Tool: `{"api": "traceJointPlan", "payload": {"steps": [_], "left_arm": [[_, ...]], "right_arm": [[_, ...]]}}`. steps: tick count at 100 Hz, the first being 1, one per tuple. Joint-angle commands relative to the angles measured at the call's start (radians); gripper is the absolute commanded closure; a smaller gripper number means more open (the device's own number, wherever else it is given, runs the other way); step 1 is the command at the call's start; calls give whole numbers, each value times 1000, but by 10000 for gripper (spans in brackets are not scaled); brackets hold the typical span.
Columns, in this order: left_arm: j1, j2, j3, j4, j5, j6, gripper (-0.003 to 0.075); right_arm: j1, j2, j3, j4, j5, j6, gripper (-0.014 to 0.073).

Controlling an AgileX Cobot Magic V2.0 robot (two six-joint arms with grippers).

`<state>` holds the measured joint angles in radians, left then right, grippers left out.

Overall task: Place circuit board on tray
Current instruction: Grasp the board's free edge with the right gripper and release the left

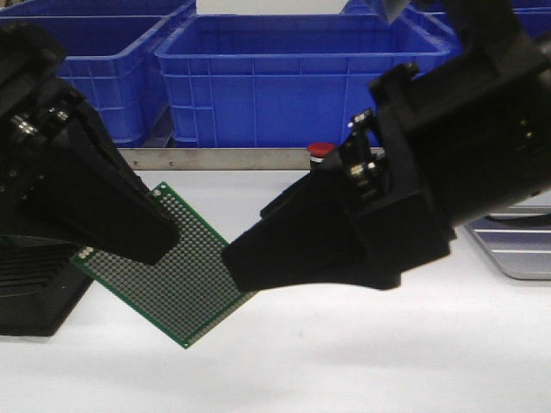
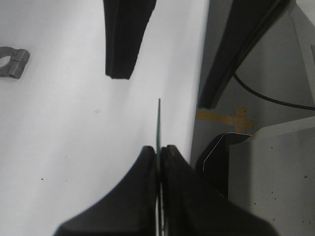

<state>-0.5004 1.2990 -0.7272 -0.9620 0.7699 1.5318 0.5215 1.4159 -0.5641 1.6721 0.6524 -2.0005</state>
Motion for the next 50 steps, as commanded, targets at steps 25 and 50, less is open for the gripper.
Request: {"api": "traceJointPlan", "payload": {"steps": [25, 50], "left_arm": [[-7, -21, -26, -56, 3, -12, 741], [-7, -21, -26, -56, 0, -12, 740]], "right_arm": [[75, 103, -112, 62, 72, -36, 163], [77, 115, -112, 61, 75, -35, 660]]}}
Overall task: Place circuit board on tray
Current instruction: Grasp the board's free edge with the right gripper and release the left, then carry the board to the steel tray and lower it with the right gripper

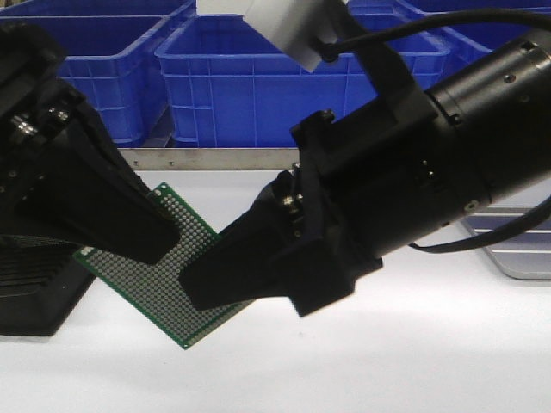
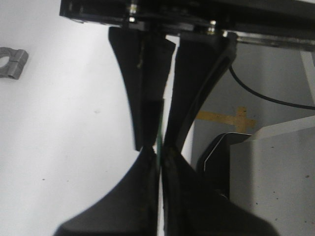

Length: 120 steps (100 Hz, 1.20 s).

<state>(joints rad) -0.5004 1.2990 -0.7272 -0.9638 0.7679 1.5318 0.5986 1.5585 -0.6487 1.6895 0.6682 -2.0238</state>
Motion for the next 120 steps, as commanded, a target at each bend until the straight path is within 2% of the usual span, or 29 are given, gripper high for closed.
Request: {"api": "traceJointPlan", "payload": {"steps": [1, 9, 16, 26, 31, 38, 45, 63, 79, 89, 106, 120], "left_arm": [[-7, -21, -26, -54, 2, -12, 739], [-7, -21, -26, -54, 2, -12, 731], [-5, -21, -26, -54, 2, -12, 679], [-5, -21, -26, -52, 9, -12, 507], [-5, -23, -28, -50, 3, -12, 380], [-5, -31, -28, -25, -26, -12, 240], [-3, -48, -40, 31, -53, -12, 161], [61, -116, -77, 59, -123, -28, 154], [126, -135, -86, 46, -127, -31, 154], [136, -135, -86, 42, -125, -31, 154], [136, -135, -86, 40, -125, -31, 154], [136, -135, -86, 35, -125, -31, 154]], "right_arm": [[0, -28, -27, 44, 59, -12, 672], [0, -28, -27, 45, 65, -12, 656], [0, -28, -27, 45, 76, -12, 655], [0, -29, -27, 45, 82, -10, 655], [-5, -31, -27, 45, 82, -6, 655], [-21, -33, -27, 45, 82, 2, 655], [-53, -36, -27, 43, 82, 24, 655], [-198, -60, -27, 4, 86, 133, 655], [-389, -65, -27, -41, 85, 331, 655], [-508, -65, -27, -39, 73, 411, 655], [-691, -65, -27, -39, -72, 522, 655], [-784, -57, -27, -39, -201, 532, 655]]}}
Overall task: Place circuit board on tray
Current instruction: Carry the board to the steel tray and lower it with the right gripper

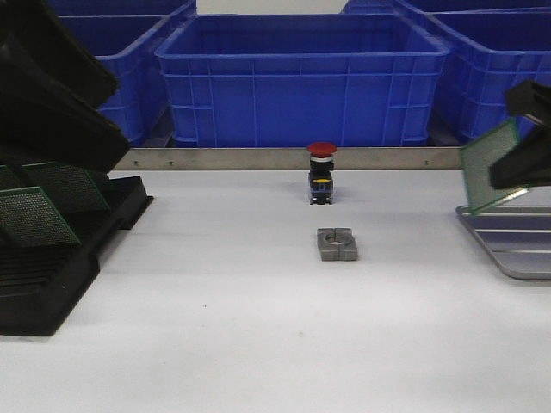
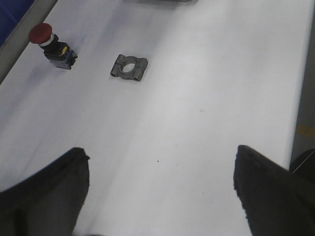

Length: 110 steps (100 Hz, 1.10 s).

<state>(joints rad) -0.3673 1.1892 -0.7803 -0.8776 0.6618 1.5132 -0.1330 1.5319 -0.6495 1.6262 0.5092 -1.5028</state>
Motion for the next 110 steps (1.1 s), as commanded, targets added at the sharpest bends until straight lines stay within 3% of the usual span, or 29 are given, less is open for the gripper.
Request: {"api": "traceJointPlan", "payload": {"steps": [1, 23, 30, 37, 44, 45, 46, 52, 57, 71, 90, 110], "left_arm": [[3, -26, -33, -52, -19, -12, 154], [3, -26, -33, -68, -19, -12, 154], [3, -26, -33, -68, -19, -12, 154], [3, -26, -33, -68, -19, -12, 154], [3, -26, -33, -68, -19, -12, 154], [3, -26, -33, -68, -19, -12, 154], [3, -26, -33, -68, -19, -12, 154], [3, -26, -33, -68, -19, -12, 154], [3, -26, -33, -68, -19, -12, 154], [5, -34, -49, -27, -28, -12, 154], [47, -63, -95, 111, -26, -23, 154], [143, -66, -97, 364, -9, -185, 154]], "right_arm": [[-56, -28, -26, 24, -48, 11, 655], [-73, 46, -26, 49, -136, 11, 650], [-73, 62, -26, 73, -148, 10, 612], [-73, 67, -27, 75, -156, 10, 503], [-73, 68, -27, 75, -159, 10, 298], [-73, 68, -27, 76, -161, 10, 230], [-73, 68, -27, 78, -162, 10, 230], [-73, 68, -29, 83, -180, 10, 46], [-73, 65, -29, 85, -200, 10, -18], [-73, 25, -29, 85, -256, 10, -11], [-73, -57, -29, 82, -214, -4, 4], [-73, -122, -29, 83, -149, -6, 4]]}}
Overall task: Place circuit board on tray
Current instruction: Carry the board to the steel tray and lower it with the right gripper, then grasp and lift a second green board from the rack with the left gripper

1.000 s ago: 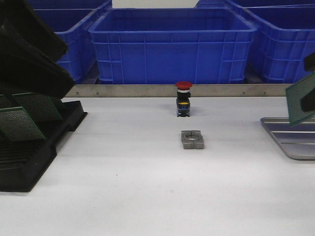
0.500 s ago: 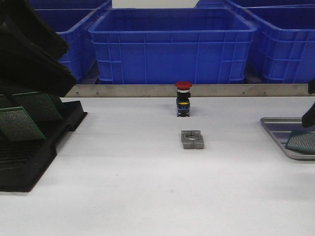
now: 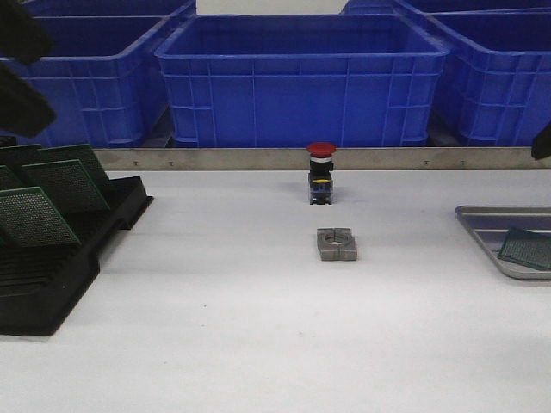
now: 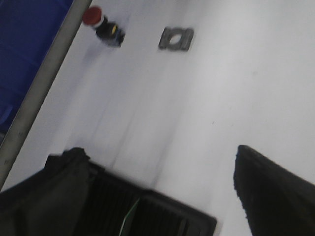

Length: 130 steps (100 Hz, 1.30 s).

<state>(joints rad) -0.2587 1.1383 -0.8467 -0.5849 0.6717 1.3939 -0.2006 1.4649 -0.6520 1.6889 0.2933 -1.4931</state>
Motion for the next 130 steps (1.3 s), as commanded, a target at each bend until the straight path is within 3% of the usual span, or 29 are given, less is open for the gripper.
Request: {"api": "traceJointPlan", "payload": {"steps": [1, 20, 84, 91, 110, 122, 130], "left_arm": [[38, -11, -29, 83, -16, -66, 154], [71, 60, -29, 176, -14, -66, 154], [71, 351, -45, 201, -258, -66, 169], [71, 361, -45, 201, -262, -66, 251], [71, 369, -45, 201, -285, -66, 579], [71, 369, -45, 201, -292, -66, 738], [71, 369, -45, 201, -292, -66, 740]], "right_arm": [[-6, -58, -27, 20, 69, -16, 4], [-6, -64, -27, 38, 121, -16, 4], [-6, -64, -27, 39, 142, -16, 4], [-6, -64, -27, 39, 145, -16, 4], [-6, -64, -27, 39, 147, -16, 4], [-6, -64, -27, 39, 147, -16, 4], [-6, -64, -27, 39, 147, -16, 4]]}}
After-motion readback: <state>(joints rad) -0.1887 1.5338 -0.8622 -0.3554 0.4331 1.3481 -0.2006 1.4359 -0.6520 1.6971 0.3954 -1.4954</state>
